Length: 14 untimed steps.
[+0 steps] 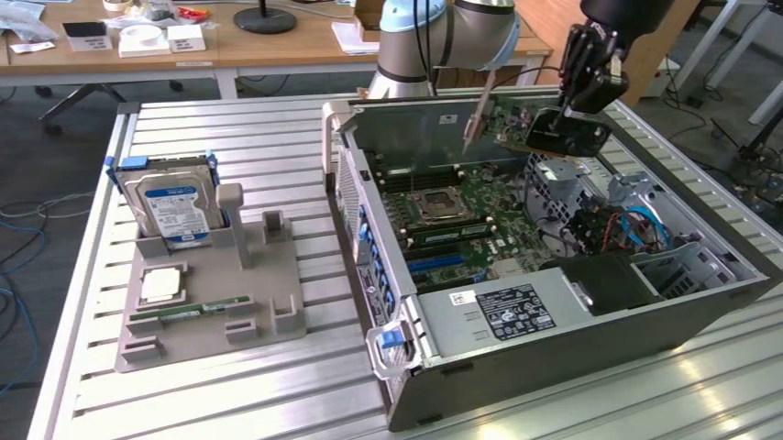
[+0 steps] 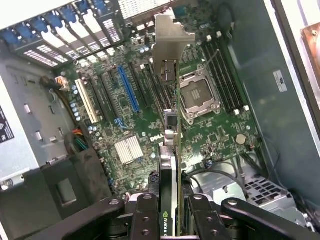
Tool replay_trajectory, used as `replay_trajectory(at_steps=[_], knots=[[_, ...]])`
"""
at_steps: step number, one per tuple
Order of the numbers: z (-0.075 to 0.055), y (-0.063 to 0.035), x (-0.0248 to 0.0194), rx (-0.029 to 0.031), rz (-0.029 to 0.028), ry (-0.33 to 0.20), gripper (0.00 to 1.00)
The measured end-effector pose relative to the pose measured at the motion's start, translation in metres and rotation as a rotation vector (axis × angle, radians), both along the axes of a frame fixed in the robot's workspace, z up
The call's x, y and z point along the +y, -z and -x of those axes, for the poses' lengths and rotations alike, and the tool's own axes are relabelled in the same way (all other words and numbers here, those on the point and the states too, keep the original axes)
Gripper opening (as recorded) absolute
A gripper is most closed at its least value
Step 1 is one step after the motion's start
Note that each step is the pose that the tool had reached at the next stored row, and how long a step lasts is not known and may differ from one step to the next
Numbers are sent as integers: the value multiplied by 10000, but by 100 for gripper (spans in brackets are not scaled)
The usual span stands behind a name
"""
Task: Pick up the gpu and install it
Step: 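Insert the gpu into the slot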
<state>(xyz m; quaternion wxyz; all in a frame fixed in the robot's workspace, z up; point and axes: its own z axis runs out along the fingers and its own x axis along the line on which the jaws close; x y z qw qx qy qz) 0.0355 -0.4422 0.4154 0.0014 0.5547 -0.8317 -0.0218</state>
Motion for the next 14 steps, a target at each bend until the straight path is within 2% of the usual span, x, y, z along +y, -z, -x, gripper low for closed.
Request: replay_trajectory(at_steps=[14], knots=[[0,1,0,0,1,-1551,27]])
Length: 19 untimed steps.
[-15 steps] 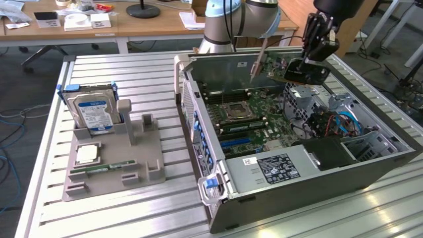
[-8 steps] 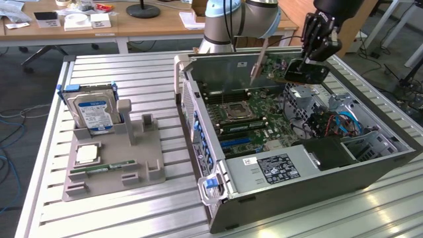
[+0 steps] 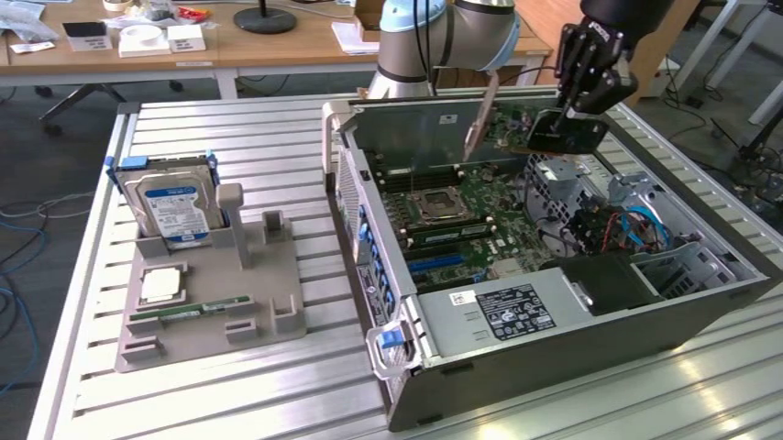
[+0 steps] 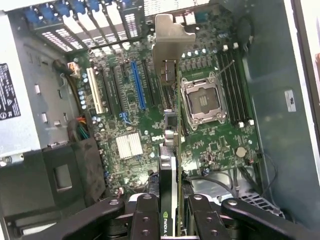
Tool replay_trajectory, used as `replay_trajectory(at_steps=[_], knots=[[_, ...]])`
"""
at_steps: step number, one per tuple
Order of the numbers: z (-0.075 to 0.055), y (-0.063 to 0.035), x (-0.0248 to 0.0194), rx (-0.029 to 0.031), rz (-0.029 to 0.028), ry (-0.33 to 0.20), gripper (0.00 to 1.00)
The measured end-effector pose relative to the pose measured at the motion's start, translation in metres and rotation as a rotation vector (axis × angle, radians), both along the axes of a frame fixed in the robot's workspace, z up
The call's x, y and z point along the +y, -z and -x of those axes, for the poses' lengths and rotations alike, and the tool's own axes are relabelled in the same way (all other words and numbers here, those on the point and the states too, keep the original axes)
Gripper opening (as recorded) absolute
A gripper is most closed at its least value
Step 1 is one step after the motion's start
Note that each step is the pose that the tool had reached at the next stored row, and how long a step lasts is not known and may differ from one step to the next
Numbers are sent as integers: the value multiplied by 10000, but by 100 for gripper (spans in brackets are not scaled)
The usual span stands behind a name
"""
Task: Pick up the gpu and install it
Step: 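Insert the gpu into the slot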
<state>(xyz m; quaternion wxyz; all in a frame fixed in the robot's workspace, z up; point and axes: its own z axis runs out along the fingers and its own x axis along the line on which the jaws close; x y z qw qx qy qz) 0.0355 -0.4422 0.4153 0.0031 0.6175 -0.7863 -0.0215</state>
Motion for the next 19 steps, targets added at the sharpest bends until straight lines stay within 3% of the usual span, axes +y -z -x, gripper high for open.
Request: replay_trajectory(at_steps=[7,13,19], knots=[[0,1,0,0,0,-574,27],[0,3,0,0,0,-1370,27],[0,4,0,-6,-3,-1404,27]])
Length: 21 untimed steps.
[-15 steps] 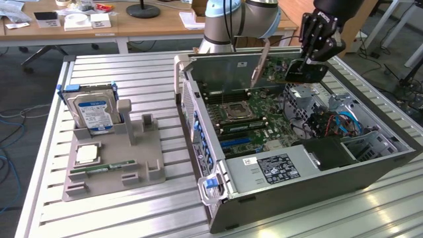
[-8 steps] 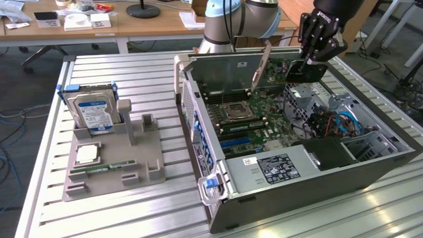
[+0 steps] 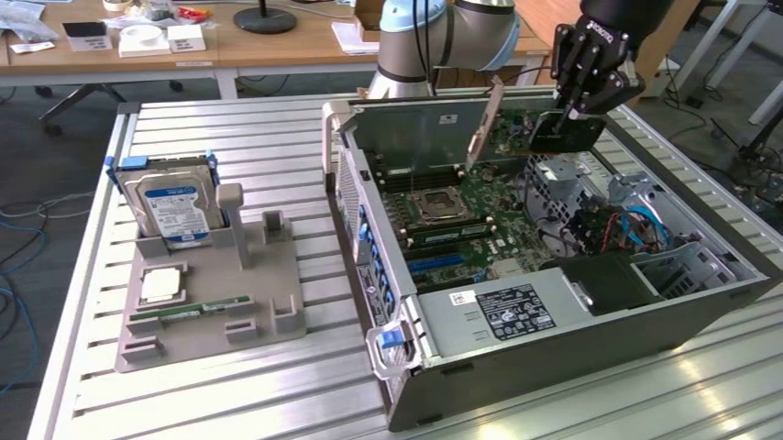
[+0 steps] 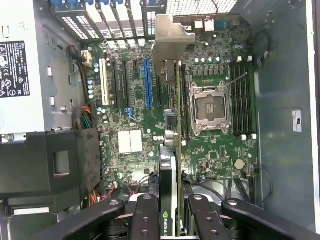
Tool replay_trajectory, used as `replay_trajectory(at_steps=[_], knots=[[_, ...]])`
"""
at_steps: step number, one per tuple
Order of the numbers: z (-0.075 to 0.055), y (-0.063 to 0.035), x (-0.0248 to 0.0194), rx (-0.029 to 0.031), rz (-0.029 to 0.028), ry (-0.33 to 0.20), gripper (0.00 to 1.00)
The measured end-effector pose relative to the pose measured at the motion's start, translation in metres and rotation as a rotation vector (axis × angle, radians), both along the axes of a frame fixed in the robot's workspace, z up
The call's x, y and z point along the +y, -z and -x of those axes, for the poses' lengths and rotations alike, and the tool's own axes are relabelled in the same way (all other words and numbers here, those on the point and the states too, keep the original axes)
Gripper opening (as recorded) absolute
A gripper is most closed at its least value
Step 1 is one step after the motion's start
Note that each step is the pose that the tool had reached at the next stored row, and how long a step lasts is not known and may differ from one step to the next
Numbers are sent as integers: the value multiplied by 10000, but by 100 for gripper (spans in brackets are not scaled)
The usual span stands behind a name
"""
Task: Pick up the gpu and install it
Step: 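Insert the gpu into the slot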
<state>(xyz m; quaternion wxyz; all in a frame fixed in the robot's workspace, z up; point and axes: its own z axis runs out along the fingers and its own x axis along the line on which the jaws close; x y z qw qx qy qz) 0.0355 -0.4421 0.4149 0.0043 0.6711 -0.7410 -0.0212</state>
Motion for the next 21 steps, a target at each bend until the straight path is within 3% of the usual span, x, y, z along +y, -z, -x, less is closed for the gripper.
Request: replay_trajectory(at_steps=[2,6,8,9,21], knots=[[7,5,0,-82,-6,-20,27],[34,15,0,-445,-23,-56,27],[48,22,0,-572,-61,-70,27],[53,24,0,-598,-66,-75,27],[61,66,0,-601,-68,-80,27]])
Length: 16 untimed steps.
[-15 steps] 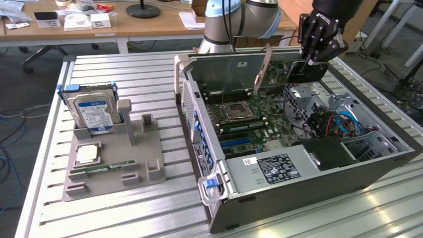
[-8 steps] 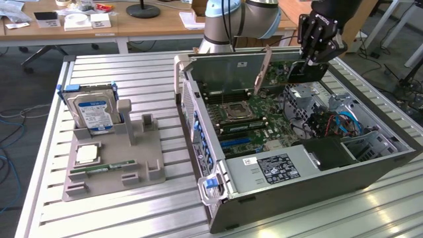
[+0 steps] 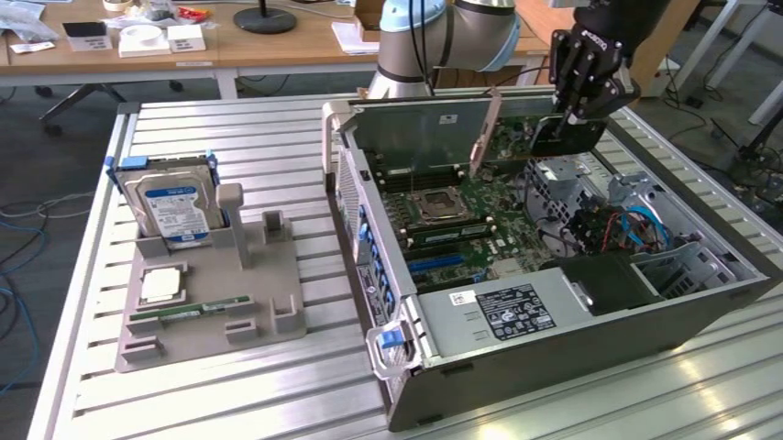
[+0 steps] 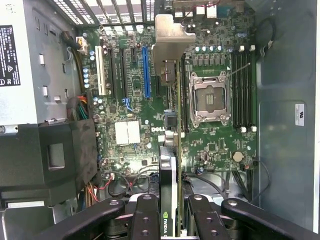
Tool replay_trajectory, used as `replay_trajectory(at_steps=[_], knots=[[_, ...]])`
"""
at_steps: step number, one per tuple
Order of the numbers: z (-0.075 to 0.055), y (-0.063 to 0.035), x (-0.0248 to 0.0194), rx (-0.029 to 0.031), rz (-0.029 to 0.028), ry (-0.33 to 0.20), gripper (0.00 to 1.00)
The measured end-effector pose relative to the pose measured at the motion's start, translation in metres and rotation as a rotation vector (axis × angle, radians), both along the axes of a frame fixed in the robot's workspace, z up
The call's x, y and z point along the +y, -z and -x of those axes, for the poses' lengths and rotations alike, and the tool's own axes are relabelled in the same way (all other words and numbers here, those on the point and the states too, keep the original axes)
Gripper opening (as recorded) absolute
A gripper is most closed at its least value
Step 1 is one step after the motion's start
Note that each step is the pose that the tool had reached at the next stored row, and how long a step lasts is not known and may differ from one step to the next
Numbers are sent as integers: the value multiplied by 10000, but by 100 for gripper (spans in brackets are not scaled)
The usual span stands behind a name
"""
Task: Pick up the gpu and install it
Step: 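Insert the gpu into the slot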
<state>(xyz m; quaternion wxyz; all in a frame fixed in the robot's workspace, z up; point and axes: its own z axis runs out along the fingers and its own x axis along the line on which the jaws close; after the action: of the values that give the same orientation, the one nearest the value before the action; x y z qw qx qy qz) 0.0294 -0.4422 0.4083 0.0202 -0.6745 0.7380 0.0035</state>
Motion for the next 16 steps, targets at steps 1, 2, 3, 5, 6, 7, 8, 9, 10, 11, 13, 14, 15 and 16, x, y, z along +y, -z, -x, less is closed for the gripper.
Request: replay_trajectory(at_steps=[1,2,3,5,6,7,8,9,10,11,13,14,15,16], knots=[[0,0,0,-1,0,1,27],[0,0,0,-1,0,1,27],[0,0,0,0,0,1,27],[0,1,0,0,0,1,27],[0,6,0,-1,-3,1,27],[0,14,0,-1,-3,1,27],[0,24,0,-1,-2,1,27],[1,32,0,-1,-1,1,27],[0,35,0,0,-1,1,27],[0,35,0,0,0,1,27],[0,35,0,0,0,1,27],[0,36,0,0,-1,1,27],[0,36,0,0,-1,1,27],[1,35,0,-1,0,1,27]])
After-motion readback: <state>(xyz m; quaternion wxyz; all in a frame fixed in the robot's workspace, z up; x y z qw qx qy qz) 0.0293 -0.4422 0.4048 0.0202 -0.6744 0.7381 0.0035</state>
